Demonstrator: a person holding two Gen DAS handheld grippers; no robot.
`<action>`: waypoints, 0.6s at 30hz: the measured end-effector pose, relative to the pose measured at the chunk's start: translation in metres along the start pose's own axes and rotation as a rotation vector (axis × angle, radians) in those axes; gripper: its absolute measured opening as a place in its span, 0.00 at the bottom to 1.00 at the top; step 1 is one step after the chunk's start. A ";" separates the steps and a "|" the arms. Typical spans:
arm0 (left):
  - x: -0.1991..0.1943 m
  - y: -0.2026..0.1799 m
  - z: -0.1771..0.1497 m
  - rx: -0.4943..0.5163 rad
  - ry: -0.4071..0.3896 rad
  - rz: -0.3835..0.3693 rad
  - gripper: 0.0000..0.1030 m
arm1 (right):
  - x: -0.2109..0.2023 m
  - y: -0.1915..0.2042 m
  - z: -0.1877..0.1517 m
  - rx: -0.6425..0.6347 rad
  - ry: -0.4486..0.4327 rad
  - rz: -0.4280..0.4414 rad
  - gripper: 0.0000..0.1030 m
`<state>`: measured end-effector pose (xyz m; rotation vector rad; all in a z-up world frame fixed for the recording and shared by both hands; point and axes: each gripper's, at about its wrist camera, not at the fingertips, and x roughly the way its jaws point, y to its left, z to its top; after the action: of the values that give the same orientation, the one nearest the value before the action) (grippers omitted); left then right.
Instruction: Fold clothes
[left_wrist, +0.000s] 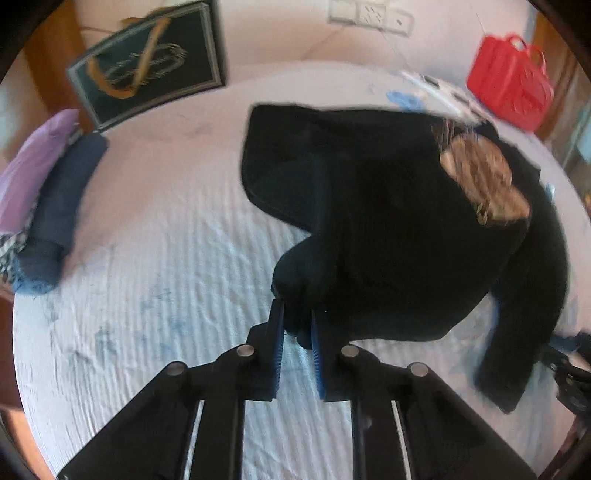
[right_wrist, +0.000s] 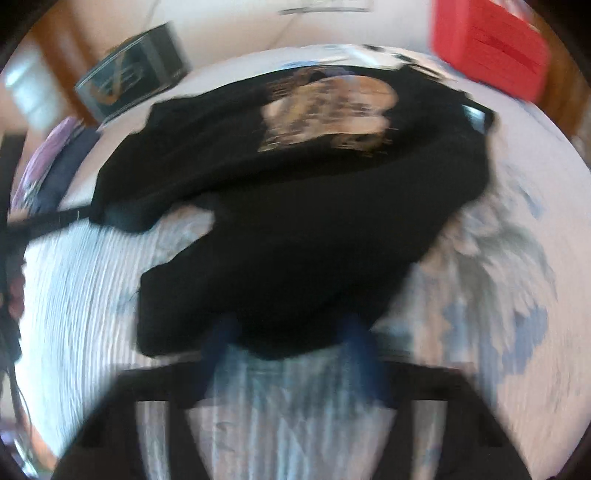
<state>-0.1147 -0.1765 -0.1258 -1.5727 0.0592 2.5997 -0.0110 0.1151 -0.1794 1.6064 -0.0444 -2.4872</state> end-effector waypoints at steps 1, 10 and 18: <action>-0.010 0.001 0.000 -0.006 -0.016 -0.008 0.13 | -0.003 0.001 0.003 -0.019 0.000 -0.014 0.15; -0.070 -0.011 -0.016 -0.024 -0.038 -0.091 0.13 | -0.137 -0.097 0.017 -0.044 -0.086 -0.319 0.11; -0.029 -0.030 -0.035 -0.046 0.080 -0.086 0.13 | -0.130 -0.183 -0.027 0.222 0.030 -0.239 0.37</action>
<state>-0.0674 -0.1520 -0.1155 -1.6552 -0.0612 2.4908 0.0413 0.3191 -0.0957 1.8333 -0.1359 -2.7188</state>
